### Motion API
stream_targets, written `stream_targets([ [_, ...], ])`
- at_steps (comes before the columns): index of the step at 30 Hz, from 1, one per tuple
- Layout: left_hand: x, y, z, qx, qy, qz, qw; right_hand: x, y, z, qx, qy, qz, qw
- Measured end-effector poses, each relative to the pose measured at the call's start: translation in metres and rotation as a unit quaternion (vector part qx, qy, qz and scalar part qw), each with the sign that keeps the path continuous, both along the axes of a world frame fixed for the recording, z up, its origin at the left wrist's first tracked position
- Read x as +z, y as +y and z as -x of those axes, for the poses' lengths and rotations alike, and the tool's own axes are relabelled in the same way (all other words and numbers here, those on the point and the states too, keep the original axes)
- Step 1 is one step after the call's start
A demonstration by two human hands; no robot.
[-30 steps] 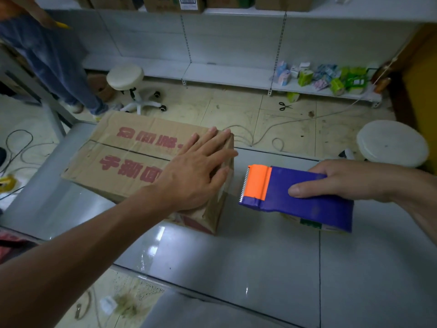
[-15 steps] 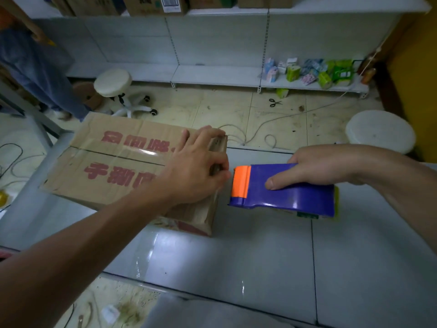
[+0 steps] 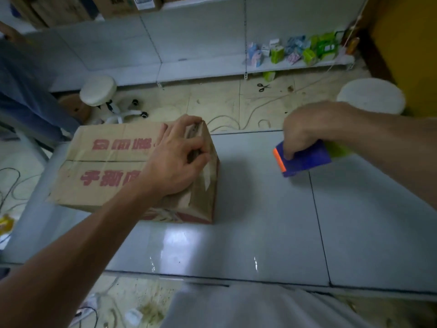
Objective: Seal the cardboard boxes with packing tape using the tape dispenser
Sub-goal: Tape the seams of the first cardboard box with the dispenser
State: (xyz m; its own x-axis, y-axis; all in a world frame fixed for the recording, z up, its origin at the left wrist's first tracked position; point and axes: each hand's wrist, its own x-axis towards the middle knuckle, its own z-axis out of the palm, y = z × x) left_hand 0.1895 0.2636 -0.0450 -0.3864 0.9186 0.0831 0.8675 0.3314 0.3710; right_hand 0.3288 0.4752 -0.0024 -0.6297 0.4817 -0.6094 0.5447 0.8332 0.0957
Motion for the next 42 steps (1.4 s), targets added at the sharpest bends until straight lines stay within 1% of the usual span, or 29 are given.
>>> stream_targets([
  [2, -0.003, -0.005, 0.0, 0.01, -0.001, -0.008, 1.0, -0.011, 0.018, -0.02, -0.062, 0.039, 0.043, 0.996],
  [3, -0.004, -0.005, 0.0, 0.017, 0.001, -0.007, 1.0, -0.016, 0.019, -0.03, -0.071, 0.066, 0.053, 0.994],
  [7, 0.0, -0.001, 0.001, 0.007, 0.028, 0.015, 0.999, -0.064, -0.002, -0.068, 0.036, 0.103, 0.009, 0.994],
  [10, -0.002, -0.005, 0.001, -0.006, 0.056, 0.027, 0.998, -0.1, -0.014, -0.088, 0.054, 0.18, -0.034, 0.982],
  [14, 0.002, -0.006, -0.003, -0.017, 0.084, 0.051, 0.995, -0.129, -0.021, -0.102, 0.059, 0.236, -0.065, 0.968],
  [16, 0.004, -0.006, -0.002, -0.022, 0.097, 0.056, 0.994, -0.144, -0.019, -0.108, 0.092, 0.301, -0.086, 0.945],
  [18, 0.005, -0.006, -0.002, -0.023, 0.116, 0.083, 0.989, -0.152, -0.018, -0.112, 0.117, 0.33, -0.117, 0.929],
  [19, 0.005, -0.005, -0.001, -0.023, 0.126, 0.096, 0.987, -0.154, -0.018, -0.113, 0.119, 0.328, -0.119, 0.929],
  [21, 0.003, -0.003, 0.0, -0.024, 0.123, 0.093, 0.988, -0.155, -0.022, -0.115, 0.1, 0.326, -0.115, 0.933],
  [23, 0.002, -0.002, -0.001, -0.022, 0.085, 0.064, 0.994, -0.143, -0.028, -0.115, 0.05, 0.339, -0.105, 0.934],
  [25, 0.002, -0.003, 0.0, -0.017, 0.042, 0.036, 0.998, -0.127, -0.035, -0.113, -0.011, 0.393, -0.109, 0.913],
  [26, 0.003, -0.005, 0.001, -0.015, 0.024, 0.024, 0.999, -0.117, -0.042, -0.108, -0.053, 0.435, -0.098, 0.894],
  [27, 0.004, -0.007, 0.003, -0.012, 0.01, 0.011, 1.0, -0.105, -0.053, -0.1, -0.103, 0.488, -0.06, 0.865],
  [29, 0.006, -0.013, 0.008, -0.006, -0.001, -0.006, 1.0, -0.081, -0.087, -0.073, -0.177, 0.588, 0.065, 0.786],
  [30, 0.007, -0.017, 0.012, -0.003, 0.001, -0.011, 1.0, -0.071, -0.108, -0.056, -0.19, 0.617, 0.129, 0.753],
  [31, 0.008, -0.022, 0.016, -0.002, 0.003, -0.014, 1.0, -0.065, -0.129, -0.04, -0.191, 0.629, 0.177, 0.732],
  [33, 0.011, -0.034, 0.024, -0.005, 0.008, -0.017, 1.0, -0.057, -0.165, -0.013, -0.179, 0.636, 0.232, 0.714],
  [36, 0.014, -0.051, 0.035, -0.021, 0.017, -0.01, 1.0, -0.055, -0.198, 0.01, -0.202, 0.639, 0.254, 0.698],
  [39, 0.009, -0.061, 0.041, -0.054, 0.031, 0.027, 0.998, -0.06, -0.218, 0.02, -0.222, 0.625, 0.264, 0.7],
  [42, 0.0, -0.064, 0.04, -0.078, 0.034, 0.054, 0.995, -0.07, -0.229, 0.023, -0.274, 0.583, 0.318, 0.696],
])
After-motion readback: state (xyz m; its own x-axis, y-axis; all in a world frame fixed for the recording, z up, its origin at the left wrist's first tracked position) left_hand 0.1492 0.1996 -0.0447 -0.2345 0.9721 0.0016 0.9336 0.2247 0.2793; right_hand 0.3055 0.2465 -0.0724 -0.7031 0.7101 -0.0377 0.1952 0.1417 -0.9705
